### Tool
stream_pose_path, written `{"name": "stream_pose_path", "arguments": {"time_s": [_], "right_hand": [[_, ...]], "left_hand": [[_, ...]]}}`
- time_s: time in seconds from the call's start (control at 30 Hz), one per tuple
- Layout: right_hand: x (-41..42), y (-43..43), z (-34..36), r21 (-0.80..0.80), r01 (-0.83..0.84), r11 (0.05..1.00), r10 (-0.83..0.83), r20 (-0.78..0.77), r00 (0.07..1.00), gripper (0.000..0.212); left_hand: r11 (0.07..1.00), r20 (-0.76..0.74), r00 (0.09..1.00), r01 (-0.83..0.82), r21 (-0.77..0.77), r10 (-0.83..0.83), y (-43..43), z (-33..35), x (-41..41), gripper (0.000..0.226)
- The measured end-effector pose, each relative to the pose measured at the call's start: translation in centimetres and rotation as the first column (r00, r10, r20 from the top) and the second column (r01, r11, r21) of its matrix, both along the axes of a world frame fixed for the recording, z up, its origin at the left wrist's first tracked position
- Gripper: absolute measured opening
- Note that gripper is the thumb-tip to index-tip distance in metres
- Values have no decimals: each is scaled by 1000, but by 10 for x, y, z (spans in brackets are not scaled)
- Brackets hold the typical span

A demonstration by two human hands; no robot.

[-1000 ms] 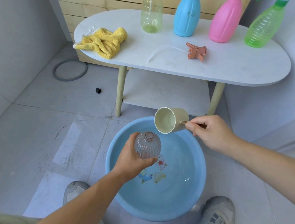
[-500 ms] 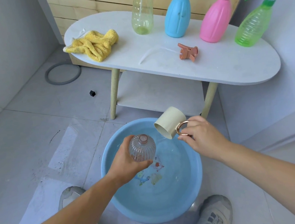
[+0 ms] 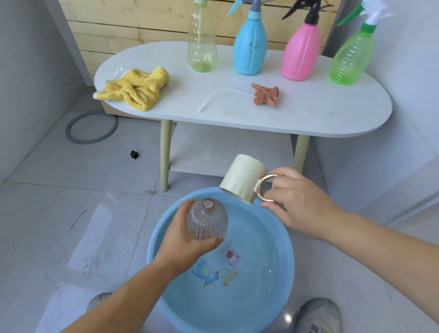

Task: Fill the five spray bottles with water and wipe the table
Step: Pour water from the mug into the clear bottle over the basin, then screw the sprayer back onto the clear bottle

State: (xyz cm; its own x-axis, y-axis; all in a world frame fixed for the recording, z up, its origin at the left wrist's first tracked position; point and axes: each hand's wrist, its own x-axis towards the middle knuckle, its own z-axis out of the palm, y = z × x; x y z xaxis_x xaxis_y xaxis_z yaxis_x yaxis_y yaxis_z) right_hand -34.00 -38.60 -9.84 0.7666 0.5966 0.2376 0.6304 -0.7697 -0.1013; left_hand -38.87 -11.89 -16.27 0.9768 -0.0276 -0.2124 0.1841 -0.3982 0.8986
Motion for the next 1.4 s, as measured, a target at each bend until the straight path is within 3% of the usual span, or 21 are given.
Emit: {"name": "stream_pose_path", "arguments": {"time_s": [0.13,0.27,0.33,0.47,0.53,0.63,0.9,1.2,1.4], "right_hand": [[-6,2,26,296,285,912,-195,-299,934,16],[-1,-7,51,480,487,730,-270,-452,850,23],[4,-16,62,572,575,585,-271,-530,803,24],[22,-35,87,737,651,182,-158,-632,759,28],[35,-49,100,757,651,63,-168,-634,754,30],[58,-71,113,752,658,-32,-212,-648,731,28],[118,-116,117,708,700,-97,-291,-692,660,21],[150,-132,92,648,748,-144,-227,-757,612,17],[152,-137,83,636,768,-71,-317,-745,587,17]], "left_hand": [[1000,37,999,9,-15,-9,-1,22,5,79],[999,112,993,29,-28,-25,-3,51,15,77],[998,146,988,49,-27,-44,-6,70,21,80],[994,190,977,105,-17,-100,-11,102,33,89],[989,203,970,144,-23,-136,-16,121,39,90],[977,206,957,211,-18,-203,-24,147,48,90],[953,197,943,291,-88,-270,-47,172,80,77],[953,191,944,289,-90,-268,-64,160,107,77],[953,193,940,297,-51,-283,-71,159,114,78]]}}
